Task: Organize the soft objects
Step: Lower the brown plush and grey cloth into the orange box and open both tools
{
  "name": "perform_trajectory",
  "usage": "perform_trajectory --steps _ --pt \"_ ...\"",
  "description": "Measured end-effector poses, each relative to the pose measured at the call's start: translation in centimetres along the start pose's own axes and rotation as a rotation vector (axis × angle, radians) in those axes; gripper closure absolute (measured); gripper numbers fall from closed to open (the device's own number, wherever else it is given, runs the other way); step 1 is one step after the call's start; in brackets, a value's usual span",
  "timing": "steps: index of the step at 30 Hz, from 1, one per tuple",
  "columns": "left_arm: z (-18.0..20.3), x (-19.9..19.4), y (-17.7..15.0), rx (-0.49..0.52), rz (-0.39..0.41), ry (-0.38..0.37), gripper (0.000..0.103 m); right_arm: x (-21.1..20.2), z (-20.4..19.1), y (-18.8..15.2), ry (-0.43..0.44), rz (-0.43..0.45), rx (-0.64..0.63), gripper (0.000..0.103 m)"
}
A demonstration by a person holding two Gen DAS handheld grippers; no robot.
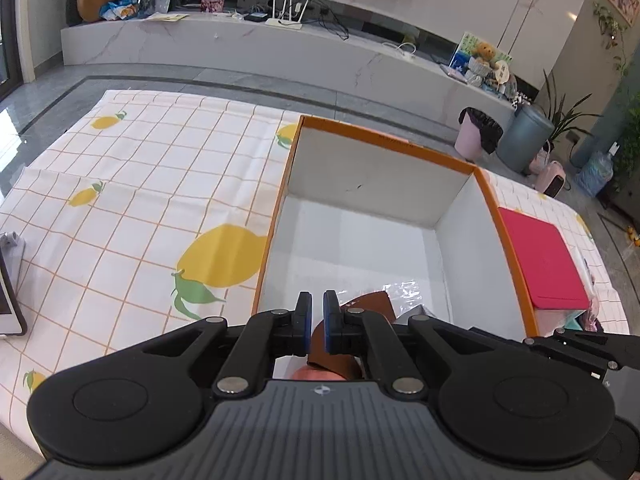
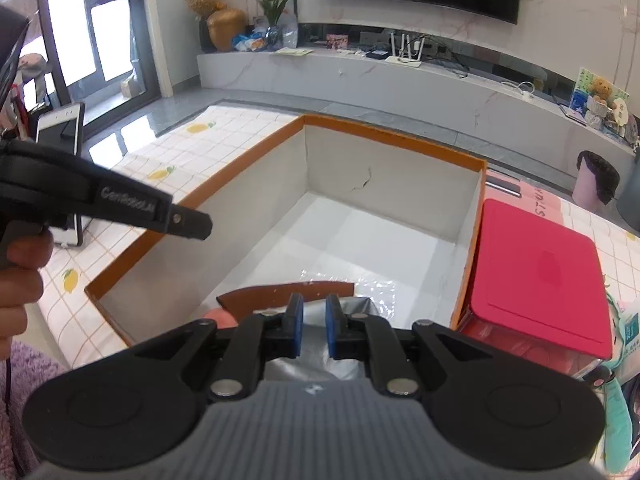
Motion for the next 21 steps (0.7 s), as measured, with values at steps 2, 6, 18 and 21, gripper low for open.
perform_trajectory --steps 2,6,18,21 --pt "0.0 0.2 0.0 -0.001 -0.009 0.008 0.098 0.1 -0.1 -0.2 0.004 -0.007 -0.011 0.093" --pt "0.0 0.3 -0.1 0.005 -0.016 0.016 0.098 0.1 0.0 -0.7 -0.008 -0.013 0.004 0.093" --pt "0.5 0.7 -0.2 0.004 -0.065 0.007 0.098 -0.4 -0.7 -1.1 0.004 0.006 0.004 0.065" --pt "0.4 0.6 -0.2 -0.021 -0.073 0.000 0.090 -0.8 -0.6 -1.0 -0.012 0.007 0.020 0.055"
Point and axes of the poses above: each gripper's, at about its wrist camera, not at the fingertips, and x roughly the way its jaws point, z to its right, y to its top, the point moved 1 cm from there along x, roughly the way its jaws point, and after that the axes turned 5 degrees about y, right-handed, at the moved point
